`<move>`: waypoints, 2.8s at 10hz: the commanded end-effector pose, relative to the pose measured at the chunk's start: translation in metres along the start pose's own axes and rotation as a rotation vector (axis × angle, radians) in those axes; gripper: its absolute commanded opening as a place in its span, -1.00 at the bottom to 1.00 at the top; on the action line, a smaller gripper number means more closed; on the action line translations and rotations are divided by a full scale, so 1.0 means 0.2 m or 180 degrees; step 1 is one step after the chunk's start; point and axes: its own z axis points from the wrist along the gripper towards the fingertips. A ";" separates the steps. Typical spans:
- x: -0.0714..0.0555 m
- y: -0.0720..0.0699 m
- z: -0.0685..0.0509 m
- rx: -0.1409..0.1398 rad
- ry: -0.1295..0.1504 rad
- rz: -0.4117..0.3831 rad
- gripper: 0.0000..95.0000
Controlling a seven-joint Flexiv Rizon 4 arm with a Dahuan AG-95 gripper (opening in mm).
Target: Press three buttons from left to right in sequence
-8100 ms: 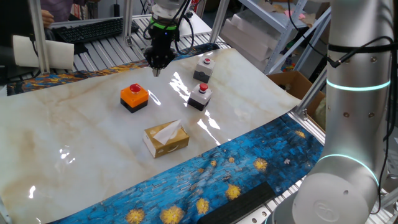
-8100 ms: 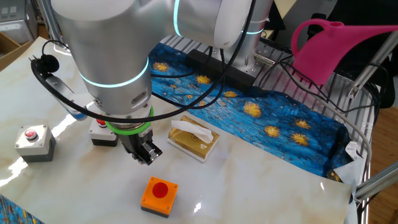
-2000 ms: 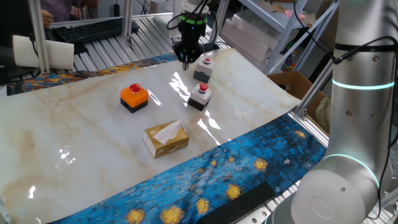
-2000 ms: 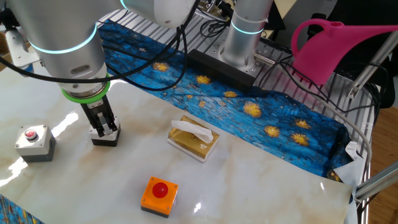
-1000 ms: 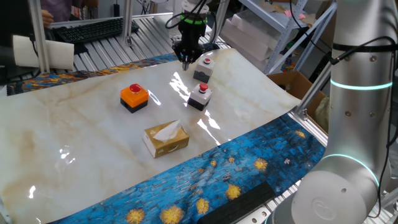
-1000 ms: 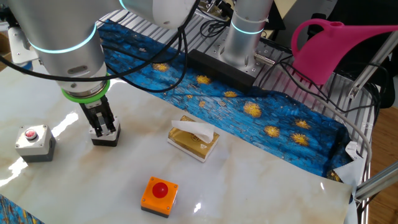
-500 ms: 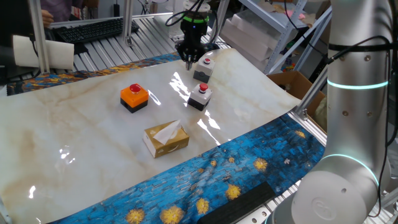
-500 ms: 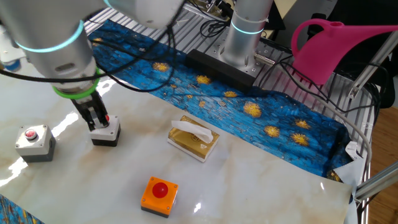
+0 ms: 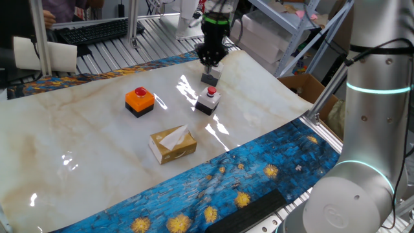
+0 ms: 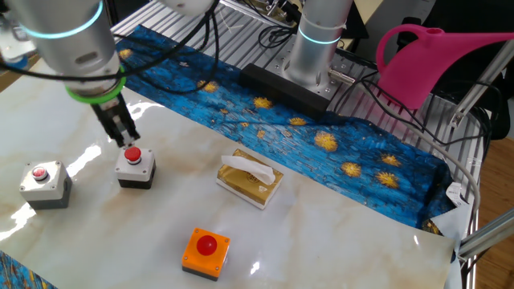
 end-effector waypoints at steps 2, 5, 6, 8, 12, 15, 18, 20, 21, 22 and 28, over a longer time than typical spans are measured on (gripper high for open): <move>-0.02 -0.13 0.09 -0.0018 -0.0025 -0.0394 -1.00; -0.04 -0.14 0.13 -0.0148 0.0008 -0.0312 -1.00; -0.04 -0.14 0.15 -0.0191 0.0005 -0.0270 -1.00; -0.02 -0.15 0.17 -0.0230 -0.0043 -0.0265 -1.00; -0.01 -0.13 0.19 -0.0249 -0.0053 -0.0237 -1.00; -0.01 -0.12 0.22 -0.0234 -0.0065 -0.0344 -1.00; -0.02 -0.11 0.28 -0.0264 -0.0102 -0.0297 -1.00; -0.03 -0.11 0.38 -0.0348 -0.0083 -0.0286 -1.00; -0.04 -0.11 0.42 -0.0392 -0.0078 -0.0325 -1.00; -0.04 -0.11 0.46 -0.0467 -0.0097 -0.0316 -1.00; 0.01 -0.18 0.05 -0.0188 -0.0179 -0.0374 -1.00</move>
